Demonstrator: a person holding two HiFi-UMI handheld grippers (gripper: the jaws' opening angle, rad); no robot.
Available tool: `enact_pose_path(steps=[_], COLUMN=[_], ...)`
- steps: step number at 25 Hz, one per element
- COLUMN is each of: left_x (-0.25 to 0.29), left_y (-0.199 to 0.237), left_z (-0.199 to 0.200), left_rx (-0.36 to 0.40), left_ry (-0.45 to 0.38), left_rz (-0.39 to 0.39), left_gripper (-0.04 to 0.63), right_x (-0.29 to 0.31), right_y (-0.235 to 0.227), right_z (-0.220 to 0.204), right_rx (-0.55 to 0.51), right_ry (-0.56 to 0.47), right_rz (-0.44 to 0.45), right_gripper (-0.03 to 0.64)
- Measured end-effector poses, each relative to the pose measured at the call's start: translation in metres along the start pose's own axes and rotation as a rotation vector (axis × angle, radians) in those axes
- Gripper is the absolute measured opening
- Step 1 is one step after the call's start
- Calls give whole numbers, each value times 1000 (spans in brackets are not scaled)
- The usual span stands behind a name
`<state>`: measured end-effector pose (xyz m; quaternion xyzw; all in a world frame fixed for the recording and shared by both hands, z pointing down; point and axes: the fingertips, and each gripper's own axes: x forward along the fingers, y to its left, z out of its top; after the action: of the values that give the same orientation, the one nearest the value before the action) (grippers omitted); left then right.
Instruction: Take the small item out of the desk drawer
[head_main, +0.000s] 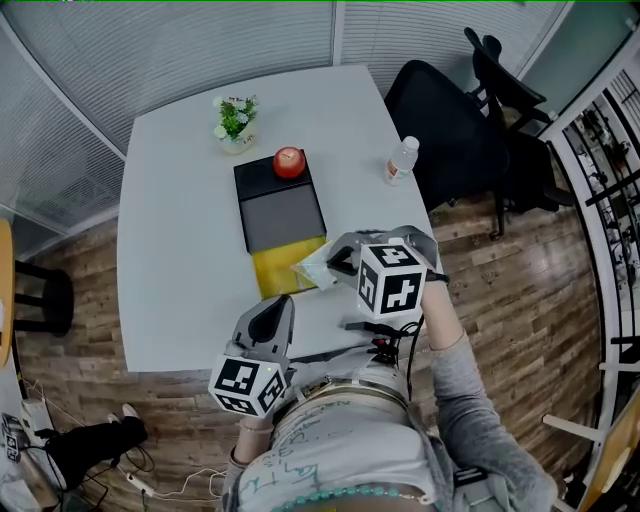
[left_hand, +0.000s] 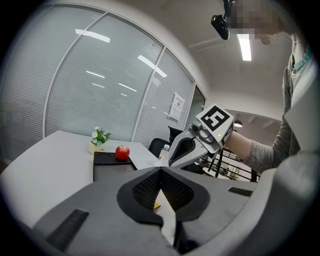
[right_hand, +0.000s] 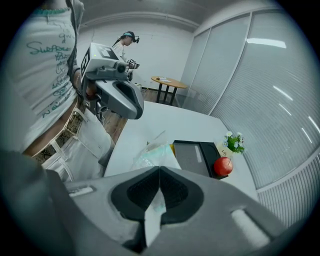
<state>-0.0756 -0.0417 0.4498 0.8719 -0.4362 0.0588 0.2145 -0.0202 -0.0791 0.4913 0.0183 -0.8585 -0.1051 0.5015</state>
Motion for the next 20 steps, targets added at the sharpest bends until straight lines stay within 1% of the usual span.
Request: enact_pose_path(steps=[6, 11, 20], left_x=[12, 18, 27], left_y=[-21, -37, -55], left_z=[5, 5, -5], left_rx=[11, -4, -25], left_ry=[-18, -31, -27], left_rz=[38, 59, 96], left_gripper=[-3, -3, -3], right_x=[-26, -42, -60], right_y=[0, 1, 3], right_z=[-30, -57, -98], right_rx=[11, 23, 37], right_ry=[-16, -8, 18], right_rz=[9, -4, -14], right_gripper=[3, 3, 3])
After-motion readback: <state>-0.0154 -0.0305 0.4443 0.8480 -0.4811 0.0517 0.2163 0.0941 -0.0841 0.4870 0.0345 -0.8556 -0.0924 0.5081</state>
